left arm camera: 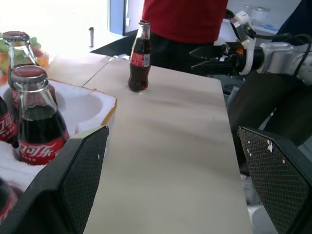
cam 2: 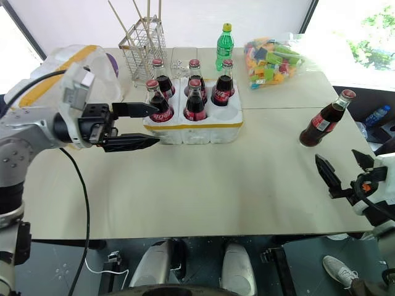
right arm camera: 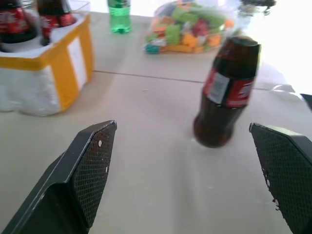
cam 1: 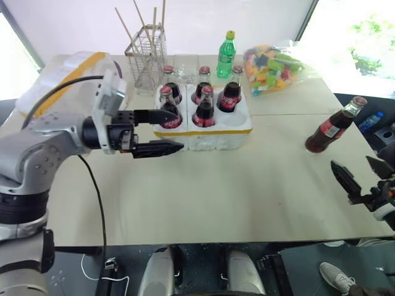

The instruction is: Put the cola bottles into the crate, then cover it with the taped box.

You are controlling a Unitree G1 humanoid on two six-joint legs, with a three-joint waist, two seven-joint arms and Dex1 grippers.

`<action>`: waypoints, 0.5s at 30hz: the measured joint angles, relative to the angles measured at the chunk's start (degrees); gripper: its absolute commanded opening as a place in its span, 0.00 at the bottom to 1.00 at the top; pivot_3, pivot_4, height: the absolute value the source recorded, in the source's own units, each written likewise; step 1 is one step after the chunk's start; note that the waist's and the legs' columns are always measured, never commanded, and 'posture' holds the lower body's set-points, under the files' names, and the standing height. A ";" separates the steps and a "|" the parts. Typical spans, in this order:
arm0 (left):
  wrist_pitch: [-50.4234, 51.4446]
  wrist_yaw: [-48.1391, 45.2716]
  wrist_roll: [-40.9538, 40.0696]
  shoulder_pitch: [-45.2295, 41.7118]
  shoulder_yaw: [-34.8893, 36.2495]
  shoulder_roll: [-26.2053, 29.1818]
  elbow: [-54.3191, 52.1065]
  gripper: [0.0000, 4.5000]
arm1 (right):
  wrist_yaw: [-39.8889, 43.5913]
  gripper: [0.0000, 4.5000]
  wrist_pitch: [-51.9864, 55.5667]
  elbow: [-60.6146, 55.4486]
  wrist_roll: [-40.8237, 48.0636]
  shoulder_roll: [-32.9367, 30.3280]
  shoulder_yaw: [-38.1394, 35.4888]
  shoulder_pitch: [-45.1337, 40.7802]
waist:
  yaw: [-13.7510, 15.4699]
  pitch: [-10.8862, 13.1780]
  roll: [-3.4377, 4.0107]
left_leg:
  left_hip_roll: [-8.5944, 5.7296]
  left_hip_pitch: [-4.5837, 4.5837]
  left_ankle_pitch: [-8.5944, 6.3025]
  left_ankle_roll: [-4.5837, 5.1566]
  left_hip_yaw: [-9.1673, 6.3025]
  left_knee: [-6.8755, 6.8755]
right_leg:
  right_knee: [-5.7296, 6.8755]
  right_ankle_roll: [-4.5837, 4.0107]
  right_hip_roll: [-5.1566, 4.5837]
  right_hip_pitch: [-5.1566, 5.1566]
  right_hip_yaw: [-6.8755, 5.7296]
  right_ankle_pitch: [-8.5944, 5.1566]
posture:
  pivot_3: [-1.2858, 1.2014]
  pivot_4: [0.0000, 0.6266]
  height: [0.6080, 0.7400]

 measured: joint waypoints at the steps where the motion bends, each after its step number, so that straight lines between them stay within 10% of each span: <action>1: -0.16 0.20 0.64 0.00 -0.42 -0.59 0.15 0.98 | -0.39 1.00 -0.40 1.26 -0.45 0.00 0.57 -0.96 | 0.02 0.00 0.00 | 0.00 0.00 0.00 0.00 0.00 0.00 | 0.00 0.00 0.00 0.00 0.00 0.00 | 0.52 0.24 0.97; 15: 0.18 2.15 0.55 4.37 -1.90 -3.15 -6.20 0.98 | -2.21 1.00 -5.96 24.47 -8.77 -2.42 10.01 -19.65 | 0.11 -0.03 0.07 | -0.01 0.00 0.02 0.00 0.01 0.01 | 0.02 0.01 0.02 0.00 0.03 0.01 | 0.52 0.24 0.97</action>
